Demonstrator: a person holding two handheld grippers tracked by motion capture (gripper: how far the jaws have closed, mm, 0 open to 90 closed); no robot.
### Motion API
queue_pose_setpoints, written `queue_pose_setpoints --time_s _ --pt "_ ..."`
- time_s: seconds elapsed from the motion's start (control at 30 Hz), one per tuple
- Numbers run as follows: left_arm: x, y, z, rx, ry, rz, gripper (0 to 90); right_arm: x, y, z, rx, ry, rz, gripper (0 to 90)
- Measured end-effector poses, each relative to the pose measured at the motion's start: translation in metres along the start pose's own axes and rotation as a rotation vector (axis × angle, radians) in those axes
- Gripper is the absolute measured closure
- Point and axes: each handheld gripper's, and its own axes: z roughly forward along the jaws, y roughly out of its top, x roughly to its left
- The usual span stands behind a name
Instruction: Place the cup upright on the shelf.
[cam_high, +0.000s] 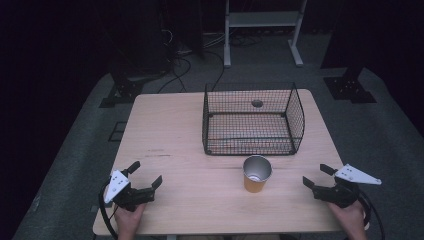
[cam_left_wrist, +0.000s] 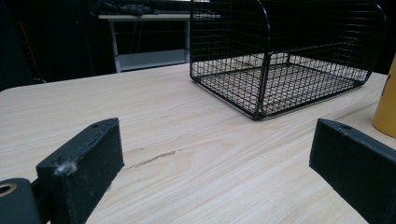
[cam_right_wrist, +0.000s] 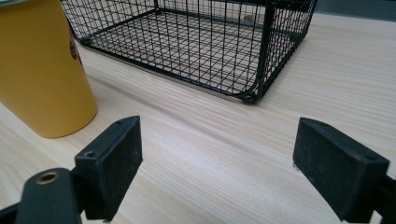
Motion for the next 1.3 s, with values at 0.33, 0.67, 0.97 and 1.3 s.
queue_pose_setpoints --time_s 0.33,0.67,0.97,1.3 --pt "-0.001 0.000 -0.001 -0.006 -0.007 -0.001 2.2 0.008 0.005 0.001 0.014 0.032 -0.017 14.2" --pt "-0.001 0.000 -0.001 -0.005 -0.011 0.002 2.2 0.023 0.006 0.004 0.053 0.069 -0.056 13.1" --pt "-0.001 0.000 -0.001 -0.006 -0.010 0.003 2.2 0.035 0.010 0.007 0.068 0.101 -0.089 12.5" --pt "0.000 0.000 -0.001 -0.008 -0.010 0.002 2.2 0.053 0.014 0.011 0.079 0.146 -0.135 12.1"
